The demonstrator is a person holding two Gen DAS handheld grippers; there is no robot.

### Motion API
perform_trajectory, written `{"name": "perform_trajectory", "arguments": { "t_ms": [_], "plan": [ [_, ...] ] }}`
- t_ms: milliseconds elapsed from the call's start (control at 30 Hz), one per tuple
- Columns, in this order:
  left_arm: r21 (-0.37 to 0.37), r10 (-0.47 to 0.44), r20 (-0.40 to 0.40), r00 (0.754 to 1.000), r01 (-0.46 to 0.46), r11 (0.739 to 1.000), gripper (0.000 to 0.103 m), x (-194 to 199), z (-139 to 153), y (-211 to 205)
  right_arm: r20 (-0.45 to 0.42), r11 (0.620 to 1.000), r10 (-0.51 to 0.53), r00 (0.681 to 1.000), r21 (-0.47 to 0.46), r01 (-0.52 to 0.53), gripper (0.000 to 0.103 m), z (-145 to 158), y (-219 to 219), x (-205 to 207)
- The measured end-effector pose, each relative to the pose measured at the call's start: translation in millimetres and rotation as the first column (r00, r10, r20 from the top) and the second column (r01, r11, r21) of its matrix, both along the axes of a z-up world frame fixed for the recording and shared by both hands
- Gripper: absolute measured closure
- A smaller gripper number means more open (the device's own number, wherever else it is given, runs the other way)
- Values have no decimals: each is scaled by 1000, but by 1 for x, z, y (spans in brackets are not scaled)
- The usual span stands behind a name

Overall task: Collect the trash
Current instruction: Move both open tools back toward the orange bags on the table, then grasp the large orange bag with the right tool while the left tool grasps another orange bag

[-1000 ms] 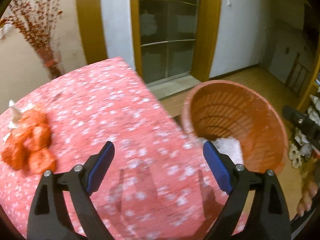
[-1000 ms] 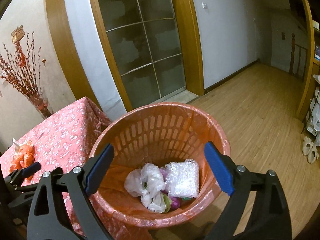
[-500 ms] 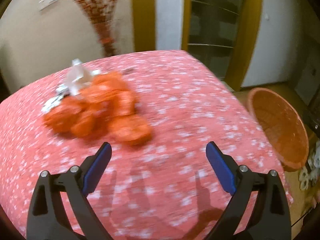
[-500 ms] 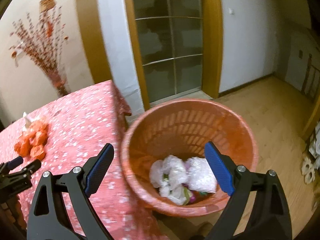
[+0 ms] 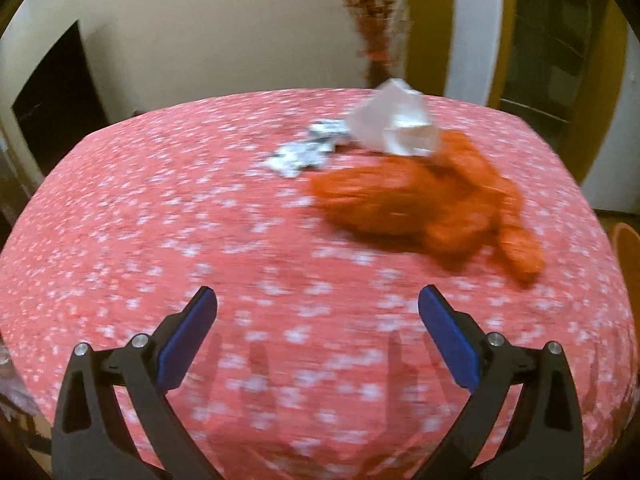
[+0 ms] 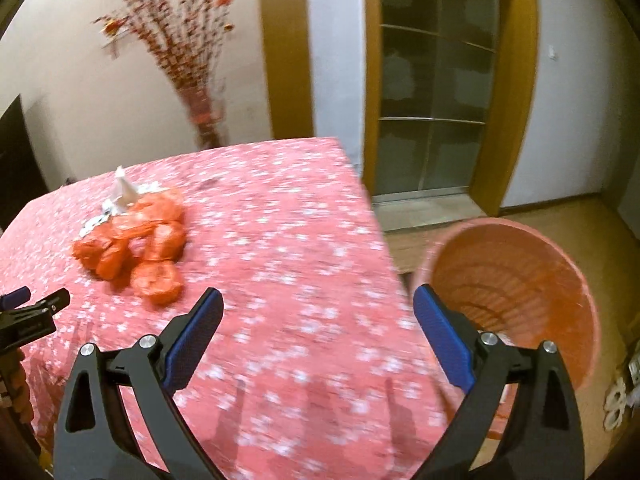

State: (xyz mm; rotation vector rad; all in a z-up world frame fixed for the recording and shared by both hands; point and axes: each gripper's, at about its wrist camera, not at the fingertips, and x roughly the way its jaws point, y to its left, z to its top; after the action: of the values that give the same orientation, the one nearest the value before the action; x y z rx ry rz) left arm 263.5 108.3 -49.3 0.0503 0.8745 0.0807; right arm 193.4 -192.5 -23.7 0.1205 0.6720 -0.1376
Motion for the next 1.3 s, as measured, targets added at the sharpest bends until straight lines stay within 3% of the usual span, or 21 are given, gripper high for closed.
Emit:
{"name": "perform_trajectory", "arguments": {
  "t_ms": [233, 433, 600, 767, 967, 1033, 1200, 1300],
  "plan": [
    [27, 79, 23, 997, -79, 996, 4, 6, 5, 47, -19, 994, 108, 994, 6, -108, 9, -4, 48, 39],
    [87, 78, 144, 987, -91, 992, 4, 0, 13, 74, -64, 983, 179, 982, 48, -176, 19, -15, 81, 80],
    [147, 95, 57, 994, -102, 984, 4, 10, 9, 88, -101, 974, 201, 974, 127, -188, 27, -27, 94, 108],
    [105, 105, 32, 994, -108, 989, 4, 10, 13, 91, -124, 975, 203, 971, 120, -188, 32, -32, 107, 123],
    [90, 63, 36, 997, -66, 994, 4, 13, 18, 66, -178, 978, 198, 964, 96, -184, 69, -41, 105, 128],
    [62, 24, 48, 999, -27, 998, 4, 13, 19, 55, -181, 985, 163, 970, 82, -150, 71, -42, 91, 121],
    [-101, -84, 72, 994, 91, 991, 4, 21, 24, 26, -179, 998, 44, 983, 51, -35, 72, -42, 49, 99],
    [-101, -104, 90, 990, 113, 988, 4, 30, 25, 6, -179, 998, -12, 984, 51, 22, 72, -41, 23, 84]
  ]
}}
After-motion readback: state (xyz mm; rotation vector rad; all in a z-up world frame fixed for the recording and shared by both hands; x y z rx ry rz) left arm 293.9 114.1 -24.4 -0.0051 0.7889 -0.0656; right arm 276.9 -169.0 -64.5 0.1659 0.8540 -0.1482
